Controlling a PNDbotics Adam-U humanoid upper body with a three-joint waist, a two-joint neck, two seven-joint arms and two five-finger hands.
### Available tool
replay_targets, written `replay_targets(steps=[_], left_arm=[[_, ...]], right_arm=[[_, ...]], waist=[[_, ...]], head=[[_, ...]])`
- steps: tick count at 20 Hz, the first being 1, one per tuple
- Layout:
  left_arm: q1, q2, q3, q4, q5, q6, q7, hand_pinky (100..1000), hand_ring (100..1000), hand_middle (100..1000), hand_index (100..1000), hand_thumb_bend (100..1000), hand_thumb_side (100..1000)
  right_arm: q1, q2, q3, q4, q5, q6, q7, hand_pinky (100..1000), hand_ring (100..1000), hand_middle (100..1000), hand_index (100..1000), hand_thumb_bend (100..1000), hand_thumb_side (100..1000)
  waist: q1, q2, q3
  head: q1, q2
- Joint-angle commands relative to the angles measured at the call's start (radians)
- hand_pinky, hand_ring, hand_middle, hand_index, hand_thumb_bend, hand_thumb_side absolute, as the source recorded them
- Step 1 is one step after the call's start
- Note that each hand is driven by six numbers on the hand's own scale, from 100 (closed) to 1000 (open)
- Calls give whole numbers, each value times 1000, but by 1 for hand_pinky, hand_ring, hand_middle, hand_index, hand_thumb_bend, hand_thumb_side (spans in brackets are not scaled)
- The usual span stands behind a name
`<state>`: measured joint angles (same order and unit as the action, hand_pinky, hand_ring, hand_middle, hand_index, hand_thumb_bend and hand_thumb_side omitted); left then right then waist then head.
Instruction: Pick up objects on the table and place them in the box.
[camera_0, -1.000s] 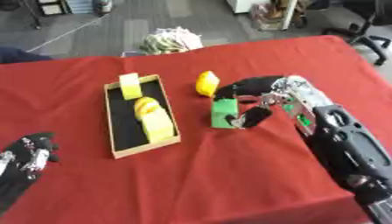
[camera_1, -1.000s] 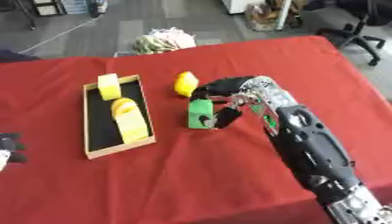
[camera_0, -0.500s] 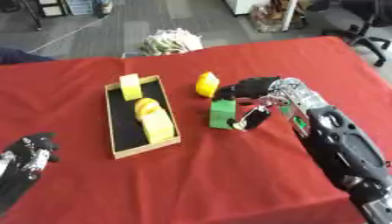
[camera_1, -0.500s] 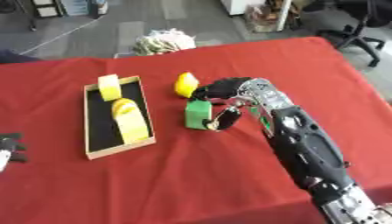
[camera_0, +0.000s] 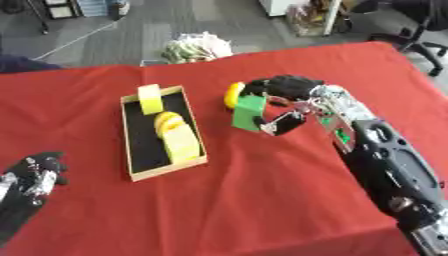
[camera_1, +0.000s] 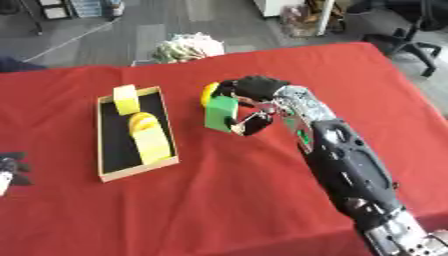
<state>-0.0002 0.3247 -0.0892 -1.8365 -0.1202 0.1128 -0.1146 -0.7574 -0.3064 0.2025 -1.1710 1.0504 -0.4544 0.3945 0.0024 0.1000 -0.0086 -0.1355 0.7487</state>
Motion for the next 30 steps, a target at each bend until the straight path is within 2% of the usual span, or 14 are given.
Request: replay_targets(steps=[1,6,8,9,11,16,17,18,20,30], left_arm=[[-6,4,9,-13,-3,-1,4,751,579,604,800,100,673],[-18,-12,7,-14,2,-4,8,747,558,595,795,100,659],[-22,-16,7,-15,9,-7,21,740,546,587,789,100,648],[-24,-17,9,-16,12,-8,31,739,542,583,787,100,643],[-25,-17,12,-17,18,-9,49,738,541,582,785,100,636],[-26,-18,32,-18,19,-3,85,738,539,579,783,100,626],[-27,-18,33,-18,19,-2,88,738,539,579,784,100,627],[-27,-18,33,-18,19,-1,89,738,539,579,784,100,629],[-28,-20,31,-17,19,0,86,738,540,580,784,100,632],[-27,-24,25,-12,19,1,75,738,539,579,785,100,638]], right_arm=[[-61,1,-2,-40,-80,6,8,599,501,380,945,100,252],[-146,60,21,-11,-158,4,51,597,507,379,945,100,229],[-165,92,29,21,-157,-3,66,600,512,381,946,100,258],[-172,109,33,36,-152,-9,71,601,514,382,946,100,231],[-181,139,38,59,-137,-20,76,603,517,383,946,100,233],[-186,206,72,83,-106,-68,96,613,537,390,948,100,247],[-184,216,79,86,-100,-77,100,613,539,388,947,100,295],[-182,226,85,89,-95,-85,104,614,541,390,947,100,249],[-176,242,95,96,-86,-99,112,615,544,390,947,100,251],[-143,279,129,134,-39,-147,133,631,578,399,946,100,280]], waist=[[-8,-24,7],[-2,-28,41],[0,-29,57],[1,-29,65],[2,-30,78],[5,-29,96],[6,-29,97],[6,-30,98],[6,-31,98],[8,-30,93]], head=[[-4,3],[-15,2],[-22,3],[-25,3],[-30,4],[-42,7],[-43,7],[-44,7],[-46,6],[-46,5]])
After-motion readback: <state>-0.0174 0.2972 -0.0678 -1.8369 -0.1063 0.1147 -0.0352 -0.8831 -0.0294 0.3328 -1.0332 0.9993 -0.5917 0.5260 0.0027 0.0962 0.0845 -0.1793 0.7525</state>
